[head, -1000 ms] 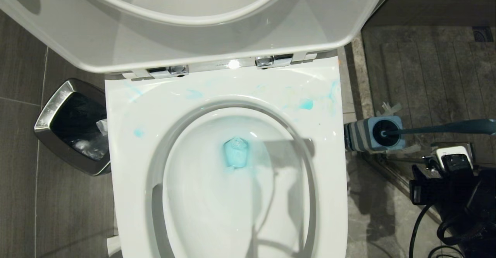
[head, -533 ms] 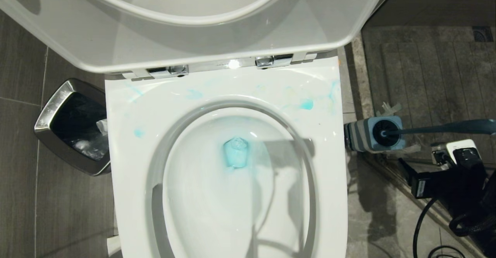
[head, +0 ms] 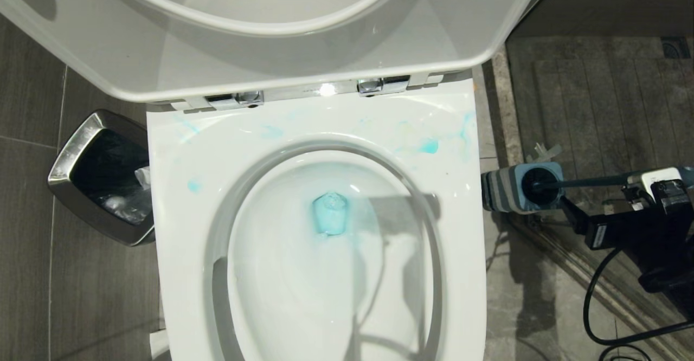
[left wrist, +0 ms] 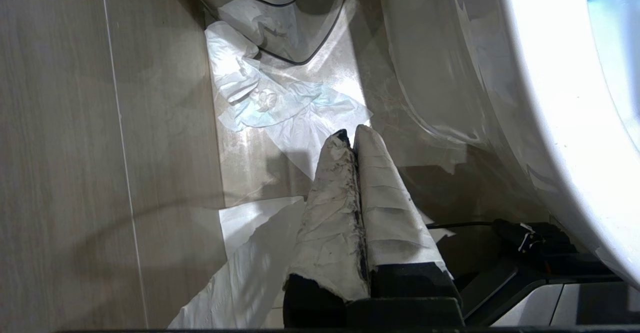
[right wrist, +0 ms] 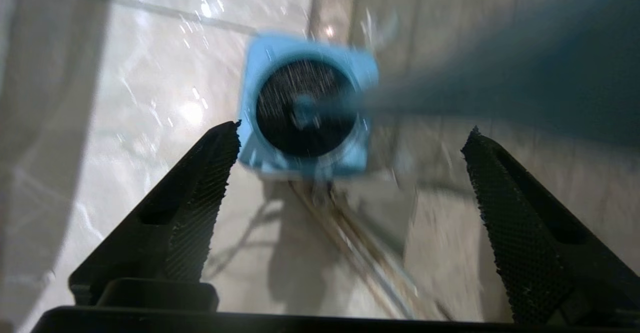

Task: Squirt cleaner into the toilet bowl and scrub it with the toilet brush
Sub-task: Scrub the toilet bowl

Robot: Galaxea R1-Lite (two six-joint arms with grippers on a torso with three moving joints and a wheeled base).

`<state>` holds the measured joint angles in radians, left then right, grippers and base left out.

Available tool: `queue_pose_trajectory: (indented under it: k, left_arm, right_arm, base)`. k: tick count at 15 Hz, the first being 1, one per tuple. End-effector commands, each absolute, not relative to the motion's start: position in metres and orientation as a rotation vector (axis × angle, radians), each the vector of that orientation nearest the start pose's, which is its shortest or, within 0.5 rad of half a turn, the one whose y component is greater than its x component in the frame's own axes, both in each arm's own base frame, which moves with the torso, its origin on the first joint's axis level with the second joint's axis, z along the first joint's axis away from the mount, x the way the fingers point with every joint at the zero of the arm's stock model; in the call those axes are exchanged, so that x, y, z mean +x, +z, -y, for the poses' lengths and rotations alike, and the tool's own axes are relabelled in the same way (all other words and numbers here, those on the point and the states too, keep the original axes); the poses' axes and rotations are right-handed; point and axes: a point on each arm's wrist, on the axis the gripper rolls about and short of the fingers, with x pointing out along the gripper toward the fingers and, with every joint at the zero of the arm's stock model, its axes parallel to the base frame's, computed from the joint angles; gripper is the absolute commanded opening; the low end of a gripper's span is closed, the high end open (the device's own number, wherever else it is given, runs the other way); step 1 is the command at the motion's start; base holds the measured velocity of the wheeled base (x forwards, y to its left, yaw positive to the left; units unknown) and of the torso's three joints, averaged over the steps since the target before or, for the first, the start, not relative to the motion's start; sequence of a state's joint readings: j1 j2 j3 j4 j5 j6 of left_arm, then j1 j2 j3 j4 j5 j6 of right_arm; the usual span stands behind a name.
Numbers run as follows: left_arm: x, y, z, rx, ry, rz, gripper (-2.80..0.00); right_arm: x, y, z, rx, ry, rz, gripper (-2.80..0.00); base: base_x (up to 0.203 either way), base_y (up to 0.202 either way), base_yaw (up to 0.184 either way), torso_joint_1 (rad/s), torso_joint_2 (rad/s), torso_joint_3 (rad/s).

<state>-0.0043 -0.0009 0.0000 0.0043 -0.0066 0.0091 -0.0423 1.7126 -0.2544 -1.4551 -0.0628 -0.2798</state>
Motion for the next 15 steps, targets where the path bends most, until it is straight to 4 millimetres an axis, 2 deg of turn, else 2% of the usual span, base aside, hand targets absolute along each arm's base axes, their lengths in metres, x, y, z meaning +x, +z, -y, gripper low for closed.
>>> queue_pose_trajectory:
  k: [1,6,10,15]
  left_arm:
    - [-0.023,0.075,0.0,0.009,-0.011,-0.005,-2.8]
    - [-0.023,0.075,0.0,0.009,-0.011,-0.005,-2.8]
    - [-0.023,0.075,0.0,0.009,-0.011,-0.005,-2.8]
    - [-0.023,0.075,0.0,0.009,-0.011,-0.005,-2.8]
  right_arm:
    - [0.248,0.136,0.012,-0.287,-0.1,0.014,0.0]
    - [0.266,0.137,0.012,-0.312,-0.102,0.043,0.0]
    - [0.279,0.151,0.012,-0.331,-0.116,0.134,0.0]
    - [0.284,0.159,0.007,-0.348,-0.094,0.18,0.0]
  base:
    - [0.0,0.0,0.0,0.0,0.0,0.0]
    - [0.0,0.0,0.0,0.0,0.0,0.0]
    - [0.0,0.0,0.0,0.0,0.0,0.0]
    - [0.0,0.0,0.0,0.0,0.0,0.0]
